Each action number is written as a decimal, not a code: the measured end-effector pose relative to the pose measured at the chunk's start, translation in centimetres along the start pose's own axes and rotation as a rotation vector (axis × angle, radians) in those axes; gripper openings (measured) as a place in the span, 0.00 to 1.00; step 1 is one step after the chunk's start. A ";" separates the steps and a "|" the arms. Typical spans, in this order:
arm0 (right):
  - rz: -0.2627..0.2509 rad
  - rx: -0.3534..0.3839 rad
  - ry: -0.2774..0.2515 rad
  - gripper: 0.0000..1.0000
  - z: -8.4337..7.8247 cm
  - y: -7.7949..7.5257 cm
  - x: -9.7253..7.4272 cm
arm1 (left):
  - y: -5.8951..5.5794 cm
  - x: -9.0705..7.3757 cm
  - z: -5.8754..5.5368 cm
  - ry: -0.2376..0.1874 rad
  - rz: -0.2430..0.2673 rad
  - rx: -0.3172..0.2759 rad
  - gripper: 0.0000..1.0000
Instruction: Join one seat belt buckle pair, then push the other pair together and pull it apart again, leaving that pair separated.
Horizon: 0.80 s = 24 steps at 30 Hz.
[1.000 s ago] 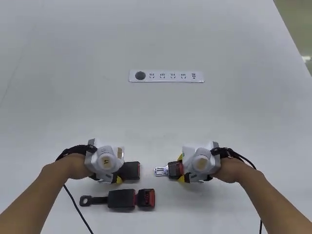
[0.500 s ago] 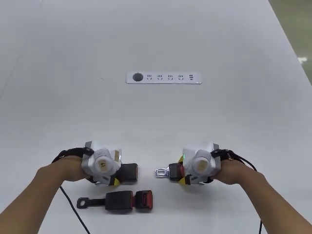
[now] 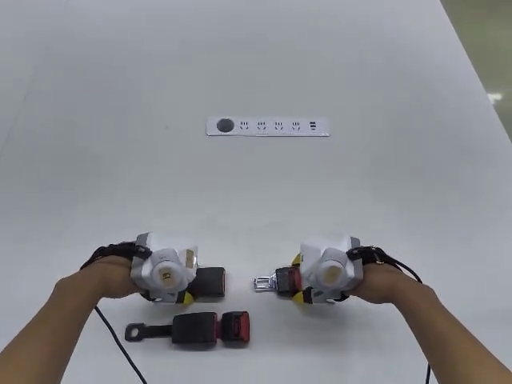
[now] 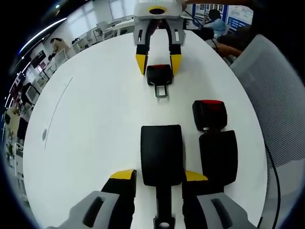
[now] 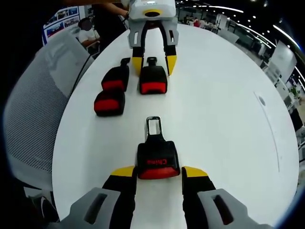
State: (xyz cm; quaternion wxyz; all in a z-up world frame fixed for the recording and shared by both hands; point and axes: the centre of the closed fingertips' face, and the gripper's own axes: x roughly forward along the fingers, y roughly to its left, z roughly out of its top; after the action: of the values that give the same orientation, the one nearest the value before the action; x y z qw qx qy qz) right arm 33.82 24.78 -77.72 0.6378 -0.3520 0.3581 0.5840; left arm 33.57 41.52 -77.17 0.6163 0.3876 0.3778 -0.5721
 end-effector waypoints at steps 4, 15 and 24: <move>-0.009 0.018 -0.012 0.37 -0.2 -0.2 -0.3 | -0.3 -0.5 0.0 -0.022 0.003 -0.020 0.40; -0.053 0.070 -0.046 0.43 -1.2 0.1 -1.6 | -0.6 -1.8 -1.0 -0.101 0.039 -0.143 0.44; -0.098 0.147 -0.097 0.52 -1.7 0.7 -2.9 | -1.5 -3.4 -2.0 -0.198 0.082 -0.288 0.50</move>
State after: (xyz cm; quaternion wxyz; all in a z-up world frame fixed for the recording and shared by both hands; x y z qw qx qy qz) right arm 32.82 21.91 -76.02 0.7063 -0.2925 0.3509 0.5408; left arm 31.82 44.64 -74.95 0.7224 0.2521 0.3770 -0.5220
